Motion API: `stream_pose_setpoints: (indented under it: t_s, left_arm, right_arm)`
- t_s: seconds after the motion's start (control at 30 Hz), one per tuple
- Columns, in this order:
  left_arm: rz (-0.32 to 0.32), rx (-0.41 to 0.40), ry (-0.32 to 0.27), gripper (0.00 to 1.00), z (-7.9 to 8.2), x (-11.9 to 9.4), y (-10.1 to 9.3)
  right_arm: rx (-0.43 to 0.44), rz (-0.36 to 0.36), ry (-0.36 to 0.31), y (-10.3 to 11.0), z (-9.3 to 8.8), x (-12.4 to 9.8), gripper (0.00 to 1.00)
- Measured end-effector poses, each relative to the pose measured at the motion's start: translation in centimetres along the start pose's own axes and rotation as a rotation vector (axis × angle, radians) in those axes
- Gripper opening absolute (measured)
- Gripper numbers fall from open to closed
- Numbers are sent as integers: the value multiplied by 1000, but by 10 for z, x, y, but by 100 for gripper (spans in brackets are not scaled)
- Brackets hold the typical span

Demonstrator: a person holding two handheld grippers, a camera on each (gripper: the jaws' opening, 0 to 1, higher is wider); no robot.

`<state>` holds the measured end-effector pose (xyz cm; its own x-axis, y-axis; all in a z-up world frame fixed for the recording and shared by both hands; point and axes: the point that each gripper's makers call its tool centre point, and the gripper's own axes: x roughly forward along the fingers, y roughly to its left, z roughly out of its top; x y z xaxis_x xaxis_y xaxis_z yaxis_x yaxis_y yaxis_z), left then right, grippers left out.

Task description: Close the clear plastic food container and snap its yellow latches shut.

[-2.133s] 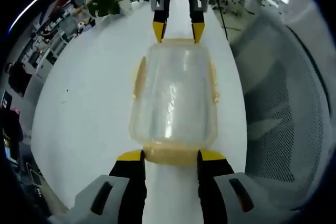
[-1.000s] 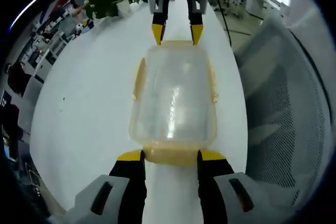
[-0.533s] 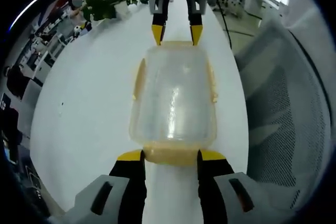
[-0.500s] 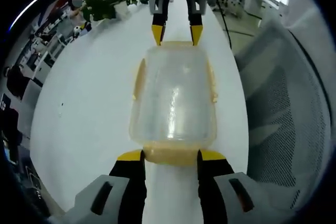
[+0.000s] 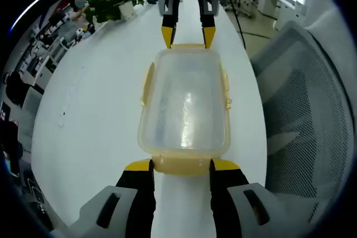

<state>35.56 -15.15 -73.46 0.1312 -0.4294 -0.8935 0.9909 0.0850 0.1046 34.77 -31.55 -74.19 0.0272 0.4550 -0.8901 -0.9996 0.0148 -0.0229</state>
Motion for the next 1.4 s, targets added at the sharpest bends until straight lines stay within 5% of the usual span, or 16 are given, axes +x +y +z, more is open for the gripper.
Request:
stream_pose_setpoints:
  t_s: [1.4]
  left_arm:
    - [-30, -12, -30, 36, -6, 7, -3]
  right_arm:
    - [-1, 26, -14, 2, 1, 3, 36]
